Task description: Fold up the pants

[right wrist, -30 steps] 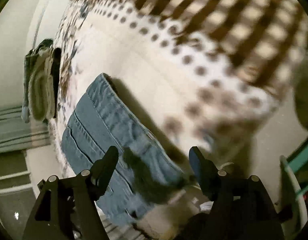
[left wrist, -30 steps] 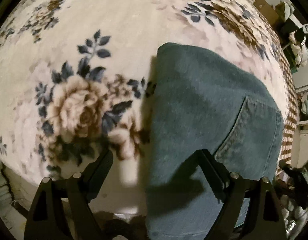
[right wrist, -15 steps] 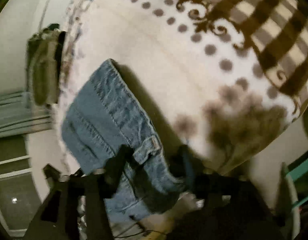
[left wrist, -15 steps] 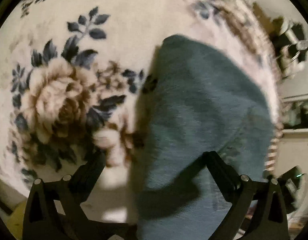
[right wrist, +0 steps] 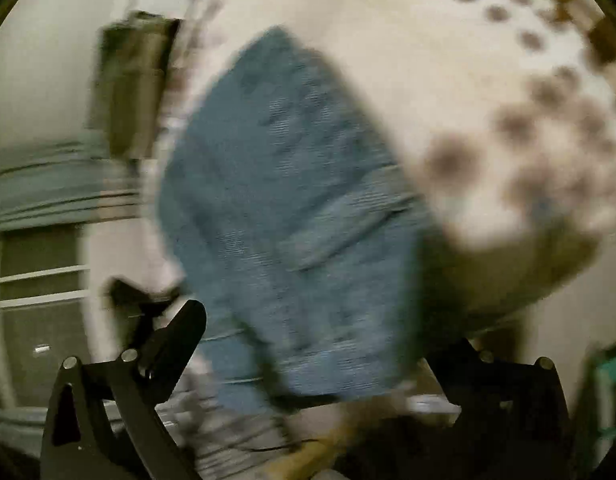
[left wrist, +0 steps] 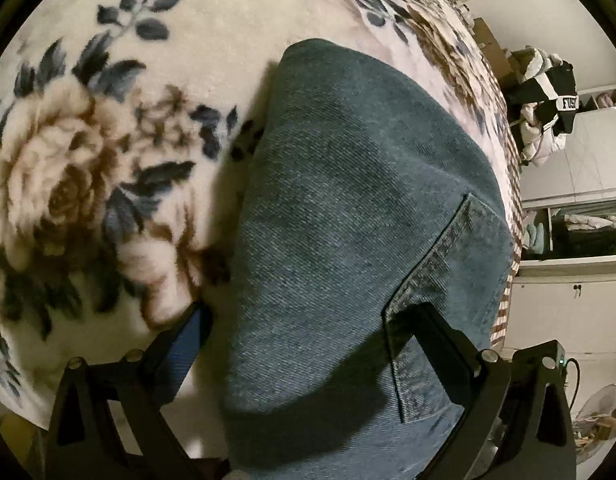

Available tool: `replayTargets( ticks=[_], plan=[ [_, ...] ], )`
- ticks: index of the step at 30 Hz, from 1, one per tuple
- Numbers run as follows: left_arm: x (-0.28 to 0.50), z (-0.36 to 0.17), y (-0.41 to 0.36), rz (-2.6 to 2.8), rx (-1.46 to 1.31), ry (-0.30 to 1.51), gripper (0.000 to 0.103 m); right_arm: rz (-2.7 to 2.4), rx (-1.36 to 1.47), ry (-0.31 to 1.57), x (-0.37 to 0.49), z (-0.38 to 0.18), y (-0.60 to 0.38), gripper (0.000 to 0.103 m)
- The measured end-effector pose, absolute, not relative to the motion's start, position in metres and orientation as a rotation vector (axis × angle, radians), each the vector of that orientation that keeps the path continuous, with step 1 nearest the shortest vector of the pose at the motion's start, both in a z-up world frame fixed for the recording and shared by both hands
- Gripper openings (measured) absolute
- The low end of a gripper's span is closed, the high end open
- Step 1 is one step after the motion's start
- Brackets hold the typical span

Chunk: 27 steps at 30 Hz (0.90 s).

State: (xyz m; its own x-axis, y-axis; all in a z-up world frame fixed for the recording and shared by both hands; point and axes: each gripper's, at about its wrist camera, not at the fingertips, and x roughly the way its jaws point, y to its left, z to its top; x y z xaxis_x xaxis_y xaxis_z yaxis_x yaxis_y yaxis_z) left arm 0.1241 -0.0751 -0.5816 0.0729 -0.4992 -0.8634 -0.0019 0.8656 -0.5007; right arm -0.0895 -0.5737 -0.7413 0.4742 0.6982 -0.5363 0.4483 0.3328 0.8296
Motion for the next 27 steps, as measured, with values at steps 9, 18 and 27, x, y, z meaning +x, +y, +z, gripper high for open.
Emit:
replayTargets(
  ticks=[9,18,27],
  plan=[
    [0.130,-0.584,-0.084,-0.391,-0.447,1.454,0.103,0.256,1.318,1.153,-0.066,-0.749,-0.561,0.103],
    [0.128,-0.584,-0.081,-0.391,-0.492,1.428,0.103,0.214,1.258,1.167,-0.063,-0.750,-0.546,0.091],
    [0.117,-0.567,-0.078,-0.344,-0.497,1.376,0.053,0.084,1.167,1.171,-0.077,-0.728,-0.548,0.044]
  ],
)
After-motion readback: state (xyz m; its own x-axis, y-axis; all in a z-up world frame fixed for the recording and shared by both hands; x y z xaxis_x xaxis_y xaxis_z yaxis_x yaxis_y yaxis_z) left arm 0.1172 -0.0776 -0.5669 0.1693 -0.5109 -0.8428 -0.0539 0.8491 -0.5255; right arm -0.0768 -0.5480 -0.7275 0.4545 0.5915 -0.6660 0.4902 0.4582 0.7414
